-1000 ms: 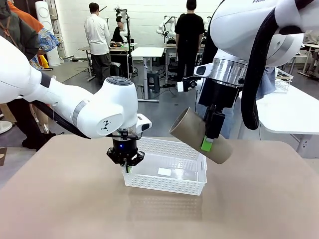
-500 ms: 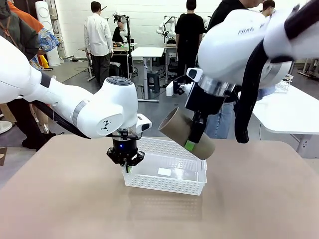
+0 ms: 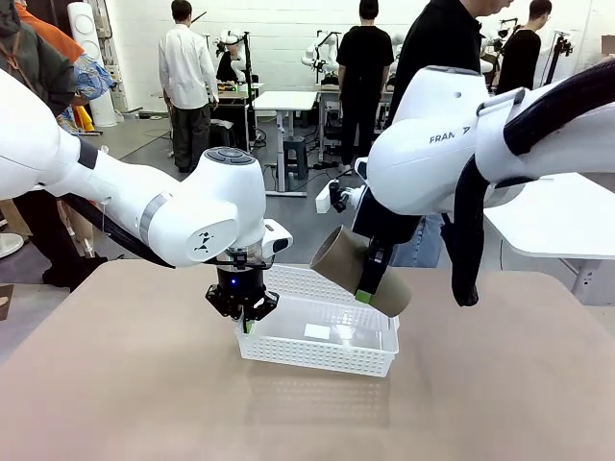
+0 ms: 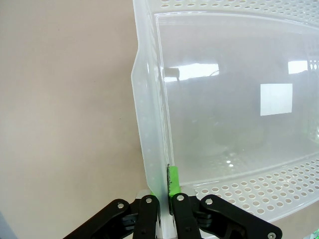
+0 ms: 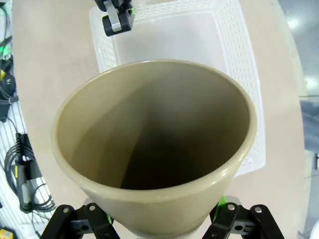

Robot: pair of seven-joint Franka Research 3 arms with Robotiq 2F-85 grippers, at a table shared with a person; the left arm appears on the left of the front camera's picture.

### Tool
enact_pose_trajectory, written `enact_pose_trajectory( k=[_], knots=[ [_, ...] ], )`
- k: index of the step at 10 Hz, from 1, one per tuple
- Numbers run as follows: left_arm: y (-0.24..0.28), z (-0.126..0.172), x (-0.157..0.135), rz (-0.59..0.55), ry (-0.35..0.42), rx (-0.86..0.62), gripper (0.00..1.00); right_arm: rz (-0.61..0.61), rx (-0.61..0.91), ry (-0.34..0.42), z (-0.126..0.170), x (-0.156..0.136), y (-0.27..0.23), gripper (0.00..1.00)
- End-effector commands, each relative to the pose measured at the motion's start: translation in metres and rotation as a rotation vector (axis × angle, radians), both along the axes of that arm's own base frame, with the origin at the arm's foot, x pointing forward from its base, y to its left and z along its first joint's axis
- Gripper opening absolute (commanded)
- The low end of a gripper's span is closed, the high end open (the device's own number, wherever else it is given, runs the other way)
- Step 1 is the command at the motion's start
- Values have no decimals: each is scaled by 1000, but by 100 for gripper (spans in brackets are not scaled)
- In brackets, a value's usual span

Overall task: Clean and organize the cups into the basket.
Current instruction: Pick up the Organizing basket and move it to the center of the table, then pick up the Reusable plastic cup from the right side of the table and place it inside the Organizing basket.

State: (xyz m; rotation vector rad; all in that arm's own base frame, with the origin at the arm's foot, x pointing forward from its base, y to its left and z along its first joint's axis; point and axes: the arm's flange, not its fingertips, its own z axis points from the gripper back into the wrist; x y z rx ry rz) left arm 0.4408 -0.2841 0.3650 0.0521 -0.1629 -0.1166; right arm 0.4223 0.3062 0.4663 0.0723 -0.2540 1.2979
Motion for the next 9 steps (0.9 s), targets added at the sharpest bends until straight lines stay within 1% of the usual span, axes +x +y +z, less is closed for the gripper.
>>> enact_pose_trajectory(
  k=[1,3,5,6,7,8,9],
  knots=[
    [-2,0,-1,-6,-10,13,0,52,2,-31,-11,9,10,83],
    [-2,0,-1,-6,-10,13,0,71,-20,-31,-30,23,17,83],
    [-2,0,-1,-6,-10,13,0,106,-54,-58,-45,33,26,83],
    [-2,0,-1,-6,-10,13,0,118,-55,-50,-53,42,28,83],
    [-2,0,-1,-6,-10,13,0,129,-36,-23,-57,46,30,83],
    [-2,0,-1,-6,-10,13,0,112,-11,15,-54,44,30,83],
    [-2,0,-1,-6,-10,13,0,106,-45,-17,-57,37,26,83]
  ],
)
